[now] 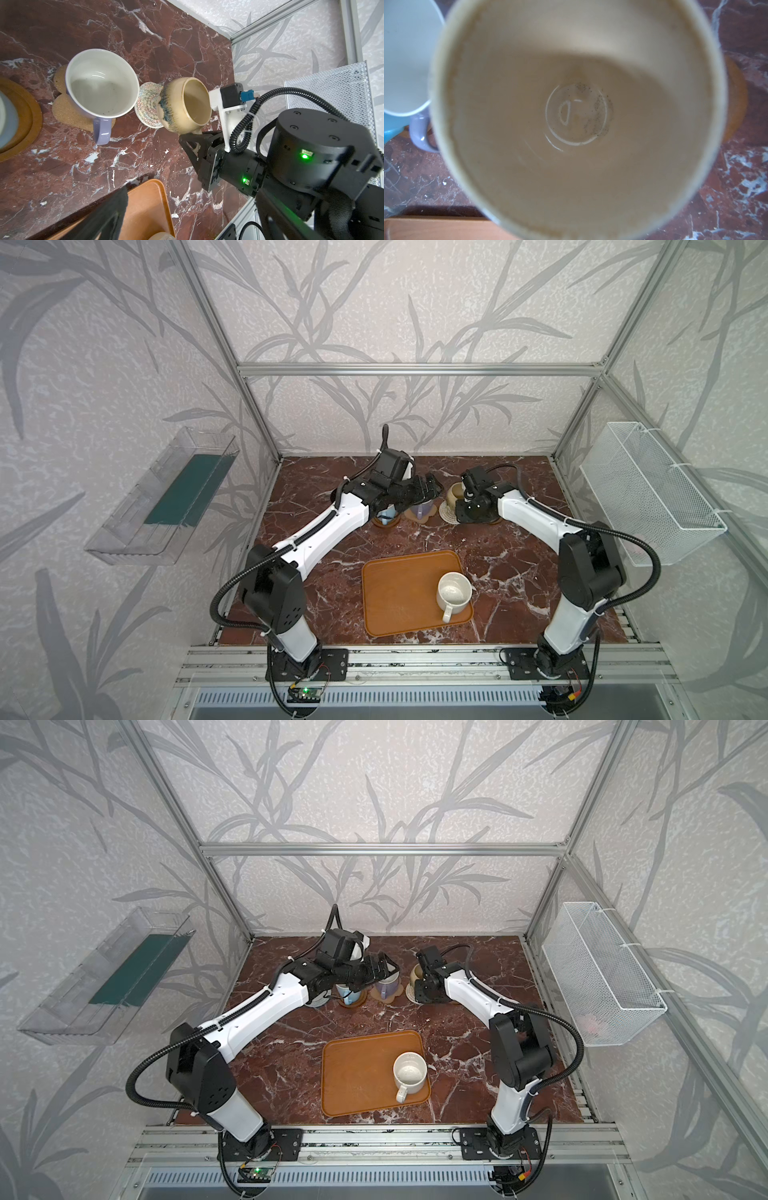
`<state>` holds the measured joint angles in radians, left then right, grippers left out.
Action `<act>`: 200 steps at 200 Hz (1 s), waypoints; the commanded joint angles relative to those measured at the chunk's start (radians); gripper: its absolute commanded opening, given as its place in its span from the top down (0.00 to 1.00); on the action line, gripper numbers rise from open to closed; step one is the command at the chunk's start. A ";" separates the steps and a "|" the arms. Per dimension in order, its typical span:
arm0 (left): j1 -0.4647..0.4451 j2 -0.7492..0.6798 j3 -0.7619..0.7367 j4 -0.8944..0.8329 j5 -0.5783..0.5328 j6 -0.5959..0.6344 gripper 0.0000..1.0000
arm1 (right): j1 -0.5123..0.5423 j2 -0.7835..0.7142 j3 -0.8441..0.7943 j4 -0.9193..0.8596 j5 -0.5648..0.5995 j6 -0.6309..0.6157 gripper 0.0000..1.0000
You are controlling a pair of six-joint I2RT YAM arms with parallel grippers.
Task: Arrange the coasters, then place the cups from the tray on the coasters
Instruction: 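Carry the beige mug with the right gripper toward the woven coaster, then lower the beige mug onto the woven coaster beside the purple mug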
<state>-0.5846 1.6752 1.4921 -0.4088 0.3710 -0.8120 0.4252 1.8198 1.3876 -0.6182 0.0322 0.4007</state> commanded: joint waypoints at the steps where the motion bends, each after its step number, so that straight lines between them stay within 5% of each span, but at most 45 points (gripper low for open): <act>1: -0.002 0.028 0.026 0.019 -0.036 -0.017 0.01 | 0.001 0.023 0.072 -0.006 0.034 0.015 1.00; 200: -0.004 0.035 -0.056 0.094 -0.044 -0.056 0.02 | 0.042 0.136 0.156 0.006 0.128 -0.005 1.00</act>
<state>-0.5846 1.7241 1.4506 -0.3382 0.3344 -0.8581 0.4500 1.9781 1.5120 -0.6701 0.1066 0.4088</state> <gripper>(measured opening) 0.978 0.193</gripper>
